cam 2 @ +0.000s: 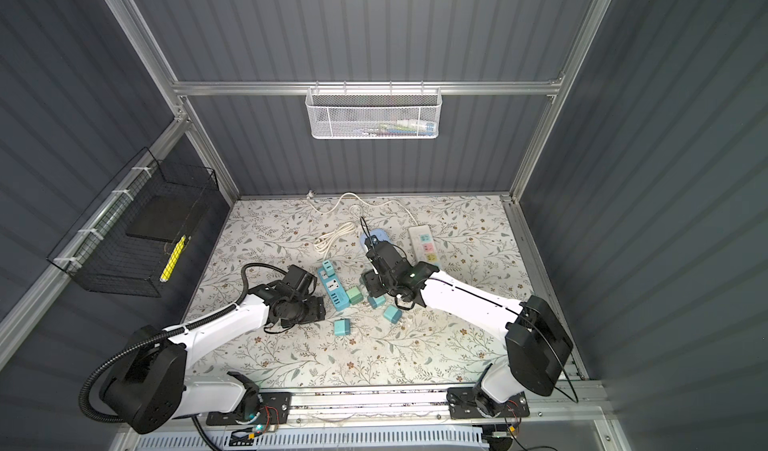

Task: Insert the plug
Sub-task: 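Lower left gripper and close it on the second teal two-port adapter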

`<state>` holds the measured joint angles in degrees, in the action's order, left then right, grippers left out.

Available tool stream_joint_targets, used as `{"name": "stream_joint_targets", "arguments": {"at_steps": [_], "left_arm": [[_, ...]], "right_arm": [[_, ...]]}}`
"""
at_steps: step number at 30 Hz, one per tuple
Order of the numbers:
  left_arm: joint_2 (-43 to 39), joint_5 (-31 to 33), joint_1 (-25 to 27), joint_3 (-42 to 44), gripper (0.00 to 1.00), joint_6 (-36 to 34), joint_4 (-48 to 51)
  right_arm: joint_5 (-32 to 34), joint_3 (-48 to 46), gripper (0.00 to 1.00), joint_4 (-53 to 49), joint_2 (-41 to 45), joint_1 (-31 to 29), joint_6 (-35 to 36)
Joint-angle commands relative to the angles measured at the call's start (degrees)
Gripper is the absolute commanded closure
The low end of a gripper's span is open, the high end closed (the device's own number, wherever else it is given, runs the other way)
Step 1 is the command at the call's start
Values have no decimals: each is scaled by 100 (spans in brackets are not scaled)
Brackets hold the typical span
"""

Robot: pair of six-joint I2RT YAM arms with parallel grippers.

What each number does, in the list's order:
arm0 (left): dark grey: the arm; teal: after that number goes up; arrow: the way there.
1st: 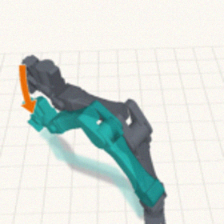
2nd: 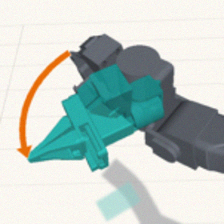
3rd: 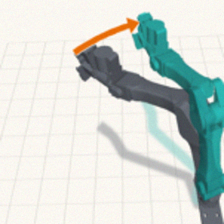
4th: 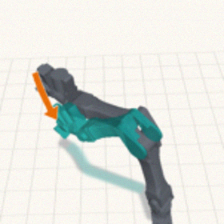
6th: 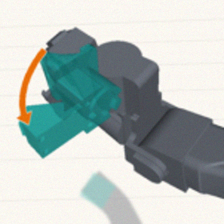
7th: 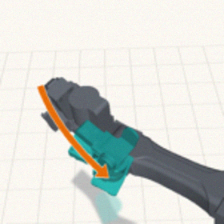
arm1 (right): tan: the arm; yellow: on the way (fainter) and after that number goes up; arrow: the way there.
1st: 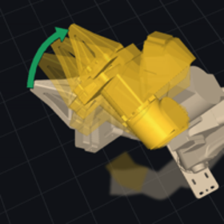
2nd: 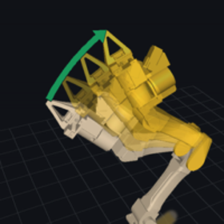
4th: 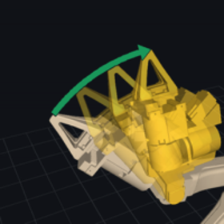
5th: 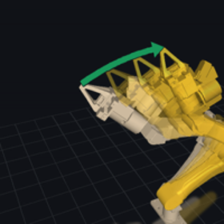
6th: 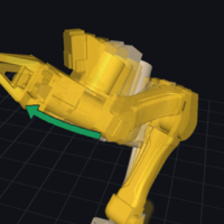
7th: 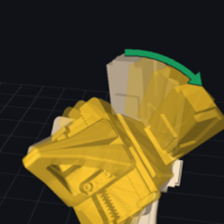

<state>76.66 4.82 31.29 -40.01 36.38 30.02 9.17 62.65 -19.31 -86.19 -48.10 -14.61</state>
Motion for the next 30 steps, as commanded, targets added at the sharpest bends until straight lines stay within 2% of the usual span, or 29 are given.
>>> {"name": "stream_joint_targets", "arguments": {"at_steps": [1, 7, 14, 23, 30], "left_arm": [[183, 707, 31, -279, 23, 116, 638], [476, 536, 84, -463, 28, 120, 602], [765, 837, 92, -572, 42, -43, 800], [1080, 993, 193, -846, 45, -245, 997], [1046, 1217, 341, -846, 46, 82, 1284]], "right_arm": [[-63, -77, 35, 159, 113, 28, -16], [-195, -87, 39, 329, 50, 50, 12], [-275, -142, 42, 449, 70, 63, 19], [-275, -205, 43, 536, 67, 107, -18], [-286, -236, 43, 577, 88, 120, -15]]}}
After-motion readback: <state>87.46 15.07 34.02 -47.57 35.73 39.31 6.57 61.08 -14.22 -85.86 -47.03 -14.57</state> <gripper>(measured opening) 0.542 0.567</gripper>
